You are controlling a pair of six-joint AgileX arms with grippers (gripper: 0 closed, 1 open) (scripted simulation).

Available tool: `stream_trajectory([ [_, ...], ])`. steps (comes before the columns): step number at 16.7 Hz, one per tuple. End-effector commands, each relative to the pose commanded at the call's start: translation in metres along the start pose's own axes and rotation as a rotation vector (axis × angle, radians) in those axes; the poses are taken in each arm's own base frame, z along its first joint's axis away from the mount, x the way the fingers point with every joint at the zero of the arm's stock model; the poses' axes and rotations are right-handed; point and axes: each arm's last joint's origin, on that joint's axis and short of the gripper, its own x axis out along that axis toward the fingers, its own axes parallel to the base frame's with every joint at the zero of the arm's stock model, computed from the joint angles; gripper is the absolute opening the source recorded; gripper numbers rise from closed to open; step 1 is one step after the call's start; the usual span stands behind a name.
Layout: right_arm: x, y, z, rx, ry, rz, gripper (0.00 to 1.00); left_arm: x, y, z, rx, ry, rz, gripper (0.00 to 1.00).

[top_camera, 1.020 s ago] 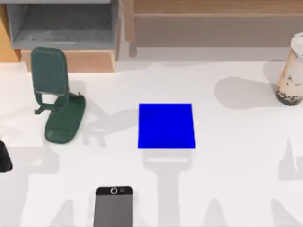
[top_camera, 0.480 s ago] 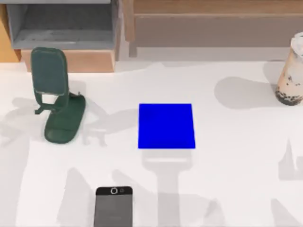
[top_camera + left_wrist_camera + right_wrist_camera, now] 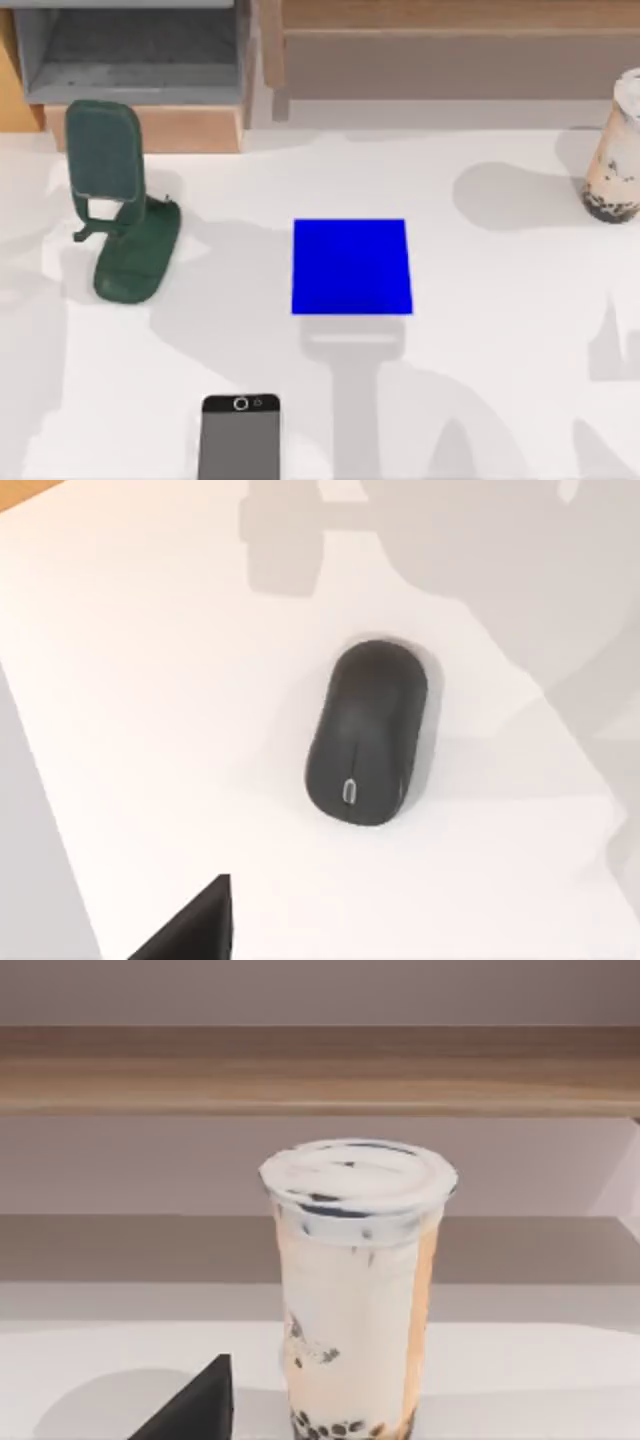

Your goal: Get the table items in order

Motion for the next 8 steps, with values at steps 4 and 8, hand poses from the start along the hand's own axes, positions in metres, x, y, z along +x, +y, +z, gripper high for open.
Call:
stream_trajectory([
  [4, 0.0, 0.0, 0.0, 0.0, 0.0, 0.0, 1.0, 0.059, 0.038, 0.022, 0.079, 0.179, -0.128, 1.0],
  [8, 0.0, 0.0, 0.0, 0.0, 0.0, 0.0, 1.0, 0.107, 0.06, 0.026, 0.129, 0.287, -0.229, 1.0],
])
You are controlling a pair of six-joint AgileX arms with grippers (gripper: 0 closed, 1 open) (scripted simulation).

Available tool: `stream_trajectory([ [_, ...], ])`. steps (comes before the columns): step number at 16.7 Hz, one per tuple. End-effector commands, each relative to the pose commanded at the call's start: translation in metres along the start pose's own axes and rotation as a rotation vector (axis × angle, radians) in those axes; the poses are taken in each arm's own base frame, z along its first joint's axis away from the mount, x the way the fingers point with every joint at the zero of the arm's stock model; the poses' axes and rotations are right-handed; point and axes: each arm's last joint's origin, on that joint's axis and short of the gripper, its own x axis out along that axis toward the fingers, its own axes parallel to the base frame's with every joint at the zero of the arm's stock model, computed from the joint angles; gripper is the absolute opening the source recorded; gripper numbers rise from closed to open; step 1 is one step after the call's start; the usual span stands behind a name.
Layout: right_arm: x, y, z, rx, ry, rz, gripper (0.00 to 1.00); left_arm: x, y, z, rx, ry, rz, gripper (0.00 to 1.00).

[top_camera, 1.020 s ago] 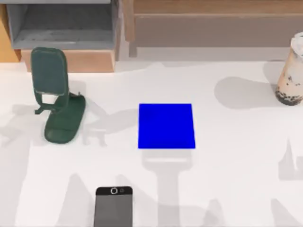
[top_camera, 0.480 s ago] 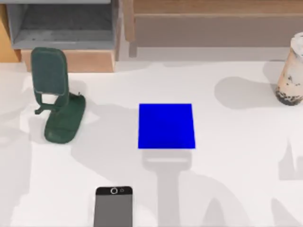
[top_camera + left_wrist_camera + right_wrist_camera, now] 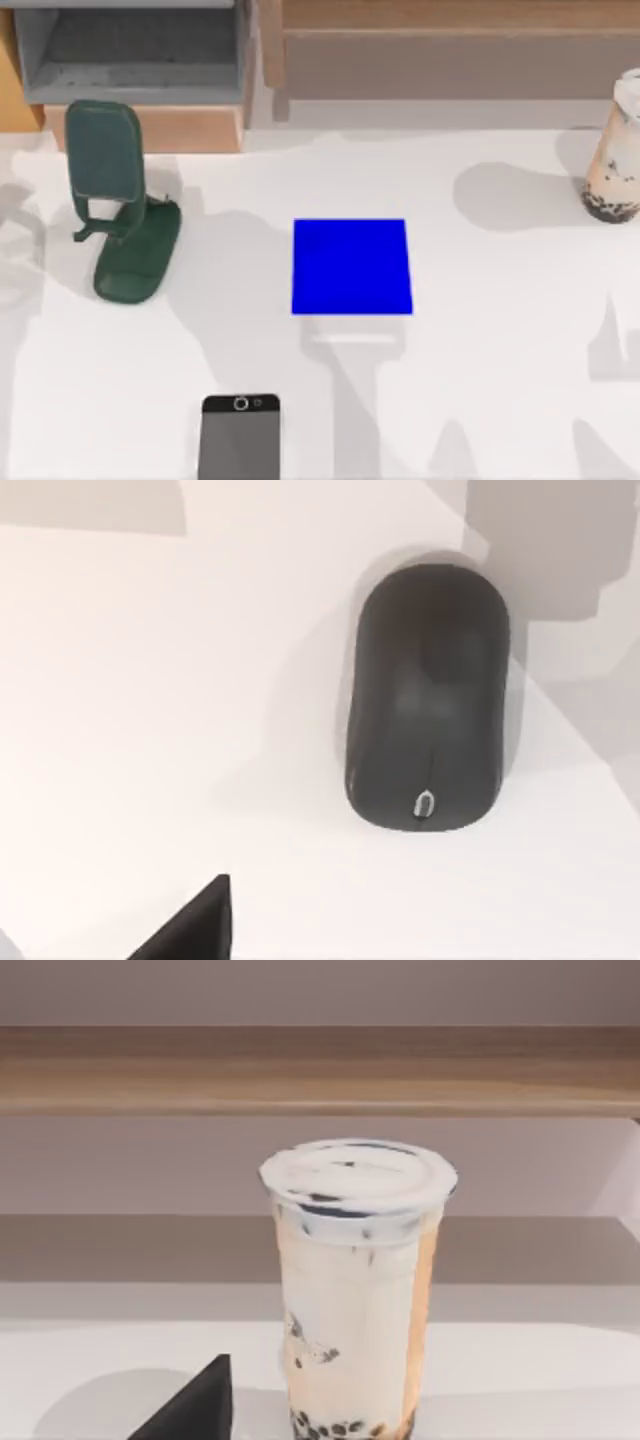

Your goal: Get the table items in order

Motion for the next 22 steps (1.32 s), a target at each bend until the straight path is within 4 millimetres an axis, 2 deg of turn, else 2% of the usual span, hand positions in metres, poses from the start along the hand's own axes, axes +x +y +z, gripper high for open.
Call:
stream_trajectory([
  [3, 0.0, 0.0, 0.0, 0.0, 0.0, 0.0, 1.0, 0.014, 0.01, 0.003, 0.017, 0.033, -0.035, 1.0],
  [10, 0.0, 0.0, 0.0, 0.0, 0.0, 0.0, 1.0, 0.02, 0.009, 0.004, 0.019, 0.035, -0.038, 1.0],
  [12, 0.0, 0.0, 0.0, 0.0, 0.0, 0.0, 1.0, 0.037, 0.009, 0.004, 0.017, 0.037, -0.04, 1.0],
  [17, 0.0, 0.0, 0.0, 0.0, 0.0, 0.0, 1.0, 0.095, 0.008, 0.001, 0.017, 0.03, -0.032, 1.0],
  [19, 0.0, 0.0, 0.0, 0.0, 0.0, 0.0, 1.0, 0.105, 0.007, 0.0, 0.018, 0.034, -0.037, 1.0],
  [22, 0.0, 0.0, 0.0, 0.0, 0.0, 0.0, 1.0, 0.105, 0.007, 0.0, 0.017, 0.034, -0.037, 1.0],
])
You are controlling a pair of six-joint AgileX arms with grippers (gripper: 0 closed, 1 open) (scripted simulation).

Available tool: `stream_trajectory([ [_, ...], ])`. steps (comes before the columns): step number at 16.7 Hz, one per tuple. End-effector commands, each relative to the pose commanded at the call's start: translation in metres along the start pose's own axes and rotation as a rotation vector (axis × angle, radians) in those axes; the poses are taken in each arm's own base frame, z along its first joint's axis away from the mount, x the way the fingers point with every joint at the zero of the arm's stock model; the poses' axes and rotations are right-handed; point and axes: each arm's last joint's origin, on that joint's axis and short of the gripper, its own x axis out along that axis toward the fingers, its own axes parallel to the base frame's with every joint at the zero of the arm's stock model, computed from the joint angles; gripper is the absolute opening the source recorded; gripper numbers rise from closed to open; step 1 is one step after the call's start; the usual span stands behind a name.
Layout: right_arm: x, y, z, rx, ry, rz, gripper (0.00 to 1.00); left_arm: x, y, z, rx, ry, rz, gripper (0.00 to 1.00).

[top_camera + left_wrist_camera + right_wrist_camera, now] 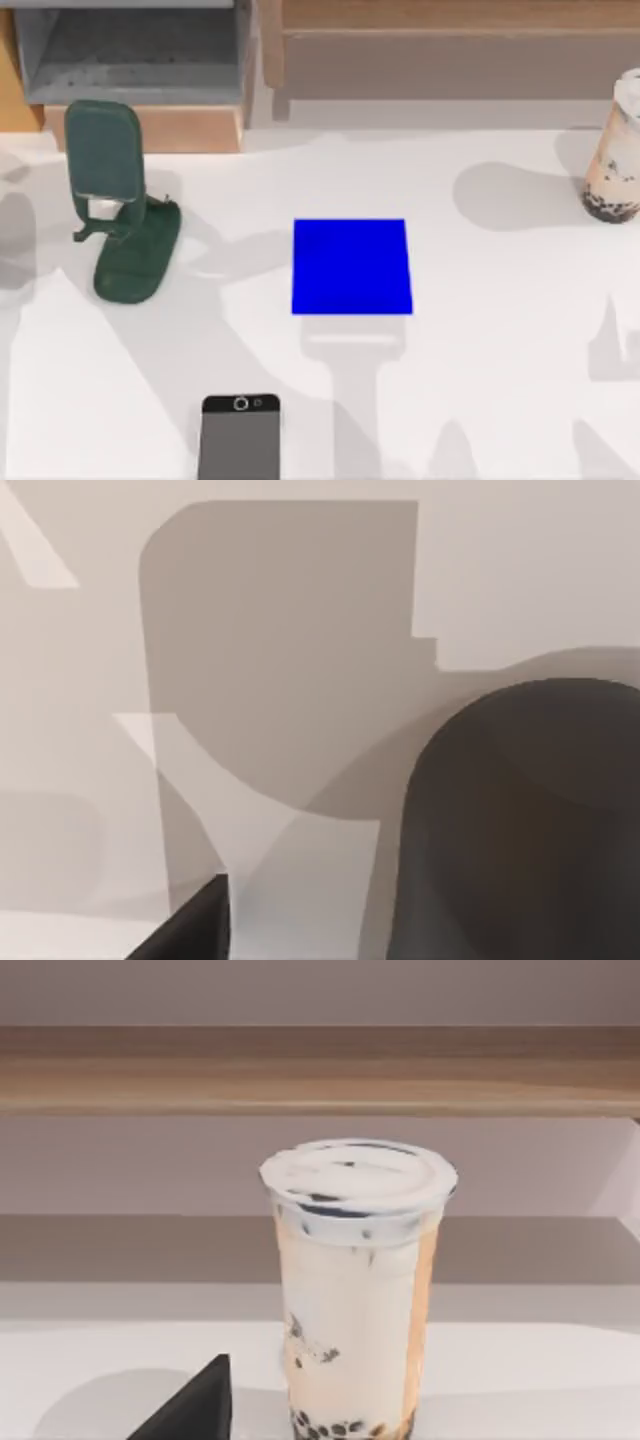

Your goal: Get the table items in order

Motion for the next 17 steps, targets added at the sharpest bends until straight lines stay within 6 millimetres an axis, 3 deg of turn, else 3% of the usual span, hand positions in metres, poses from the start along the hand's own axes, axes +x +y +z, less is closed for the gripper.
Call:
stream_trajectory([
  [13, 0.0, 0.0, 0.0, 0.0, 0.0, 0.0, 1.0, 0.0, 0.0, 0.0, 0.0, 0.0, 0.0, 0.02],
  [17, 0.0, 0.0, 0.0, 0.0, 0.0, 0.0, 1.0, 0.0, 0.0, 0.0, 0.0, 0.0, 0.0, 0.0],
])
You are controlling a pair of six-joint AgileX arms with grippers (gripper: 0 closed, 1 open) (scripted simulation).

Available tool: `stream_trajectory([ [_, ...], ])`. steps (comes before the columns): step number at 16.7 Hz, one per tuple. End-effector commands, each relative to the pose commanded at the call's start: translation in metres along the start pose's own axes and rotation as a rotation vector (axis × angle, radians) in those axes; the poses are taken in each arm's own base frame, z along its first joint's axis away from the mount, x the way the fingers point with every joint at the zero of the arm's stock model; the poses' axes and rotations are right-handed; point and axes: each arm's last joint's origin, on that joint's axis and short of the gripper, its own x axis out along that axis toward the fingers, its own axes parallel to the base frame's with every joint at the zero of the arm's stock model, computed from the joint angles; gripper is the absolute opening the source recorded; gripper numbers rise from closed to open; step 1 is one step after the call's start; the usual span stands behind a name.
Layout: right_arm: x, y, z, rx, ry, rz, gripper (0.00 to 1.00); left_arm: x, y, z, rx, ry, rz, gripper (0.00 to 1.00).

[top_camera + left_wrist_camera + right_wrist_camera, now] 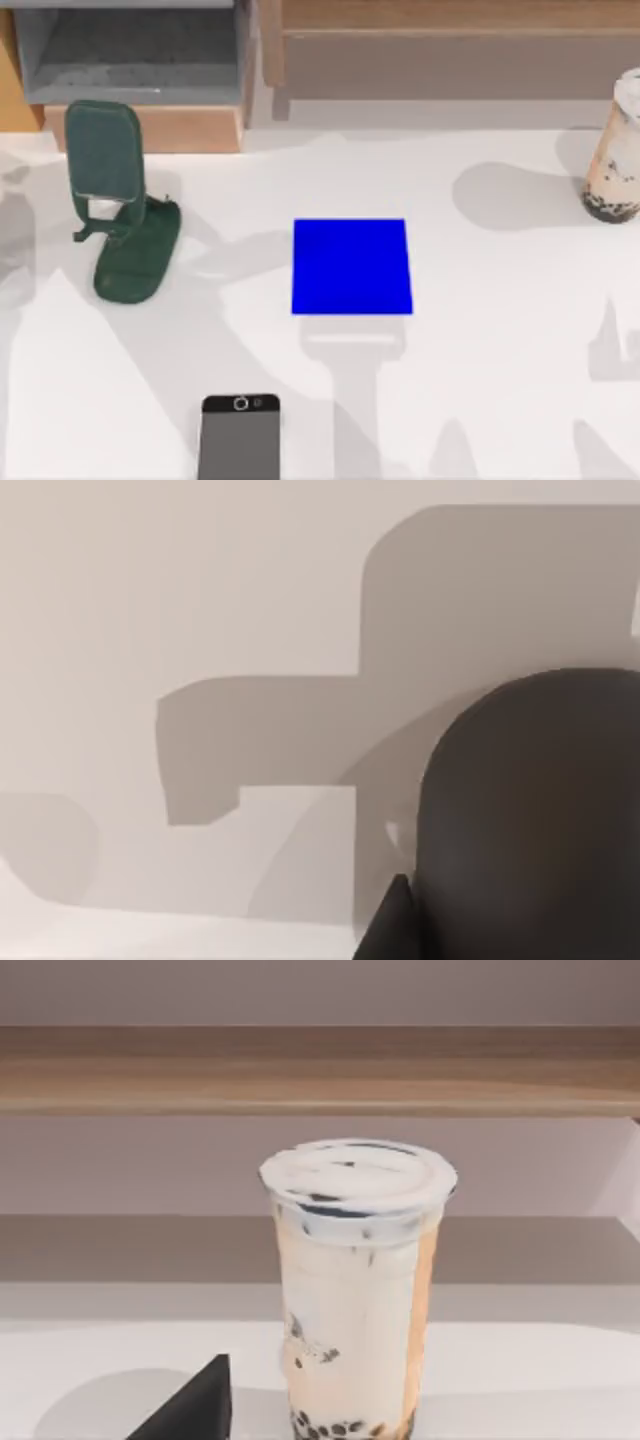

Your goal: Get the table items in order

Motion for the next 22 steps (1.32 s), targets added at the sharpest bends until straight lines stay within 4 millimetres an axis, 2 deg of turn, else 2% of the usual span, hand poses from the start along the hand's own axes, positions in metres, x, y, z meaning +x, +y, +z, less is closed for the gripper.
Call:
stream_trajectory([
  [7, 0.0, 0.0, 0.0, 0.0, 0.0, 0.0, 1.0, -0.006, -0.001, 0.001, -0.001, -0.004, -0.003, 0.0],
  [9, 0.0, 0.0, 0.0, 0.0, 0.0, 0.0, 1.0, -0.022, 0.001, 0.003, 0.002, -0.007, 0.001, 0.0],
  [14, 0.0, 0.0, 0.0, 0.0, 0.0, 0.0, 1.0, -0.08, 0.0, 0.003, 0.005, 0.0, -0.008, 0.0],
  [16, 0.0, 0.0, 0.0, 0.0, 0.0, 0.0, 1.0, -0.097, -0.001, 0.002, 0.003, -0.002, -0.005, 0.0],
  [18, 0.0, 0.0, 0.0, 0.0, 0.0, 0.0, 1.0, -0.102, -0.002, 0.001, 0.001, -0.004, -0.003, 0.0],
  [22, 0.0, 0.0, 0.0, 0.0, 0.0, 0.0, 1.0, -0.1, -0.001, 0.001, 0.002, -0.002, -0.004, 0.0],
])
